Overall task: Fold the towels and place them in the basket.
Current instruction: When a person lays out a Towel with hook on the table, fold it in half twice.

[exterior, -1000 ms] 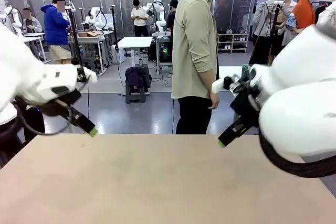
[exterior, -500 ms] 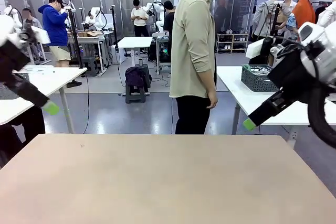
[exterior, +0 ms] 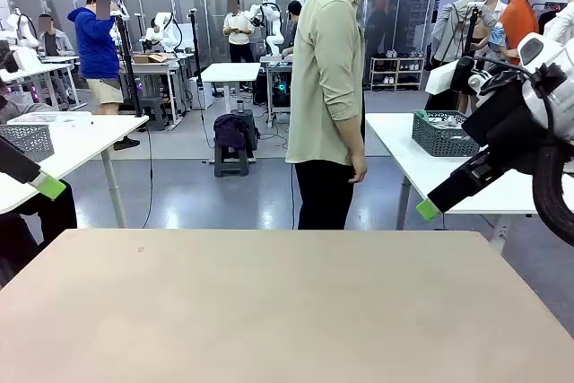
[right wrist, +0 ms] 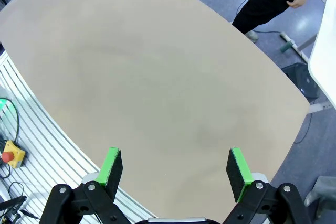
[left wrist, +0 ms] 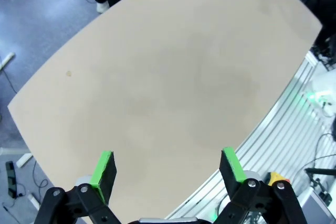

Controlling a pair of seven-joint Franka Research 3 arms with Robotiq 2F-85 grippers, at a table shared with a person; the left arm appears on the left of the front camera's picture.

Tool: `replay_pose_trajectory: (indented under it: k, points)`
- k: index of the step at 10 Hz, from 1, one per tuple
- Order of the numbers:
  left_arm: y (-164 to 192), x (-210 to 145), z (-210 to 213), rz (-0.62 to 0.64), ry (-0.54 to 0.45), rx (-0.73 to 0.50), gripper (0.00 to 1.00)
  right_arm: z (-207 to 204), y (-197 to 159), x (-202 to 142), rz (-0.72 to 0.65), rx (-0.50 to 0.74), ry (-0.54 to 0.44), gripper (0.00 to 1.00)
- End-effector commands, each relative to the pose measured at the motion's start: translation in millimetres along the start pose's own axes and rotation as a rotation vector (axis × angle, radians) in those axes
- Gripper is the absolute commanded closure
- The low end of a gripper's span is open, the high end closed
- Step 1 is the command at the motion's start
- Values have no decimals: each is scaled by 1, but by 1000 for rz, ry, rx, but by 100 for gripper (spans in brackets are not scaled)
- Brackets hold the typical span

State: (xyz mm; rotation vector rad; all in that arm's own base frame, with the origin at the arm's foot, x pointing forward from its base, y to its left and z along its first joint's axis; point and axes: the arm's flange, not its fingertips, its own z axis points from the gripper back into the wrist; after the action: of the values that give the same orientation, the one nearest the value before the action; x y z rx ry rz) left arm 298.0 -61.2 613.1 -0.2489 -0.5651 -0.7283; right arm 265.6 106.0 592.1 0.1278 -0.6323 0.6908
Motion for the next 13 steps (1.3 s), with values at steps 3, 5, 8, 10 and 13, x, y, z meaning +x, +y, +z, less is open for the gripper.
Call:
replay_pose_trajectory:
  k: [3,5,8,10,13]
  points:
    - [0,1,3,-3,-7,-1,0,1,0,0,-12,-3,1,0]
    - [0,0,1,5,3,12,0,0,0,0,0,-6,2,0]
    - [-5,34,73,-78,34,-28,0,70,-7,21,43,14,5,0]
    - [-14,68,120,-111,58,-45,0,129,-6,46,72,-19,-15,0]
    - [-35,97,187,-135,18,-35,0,215,1,58,65,-62,-115,0]
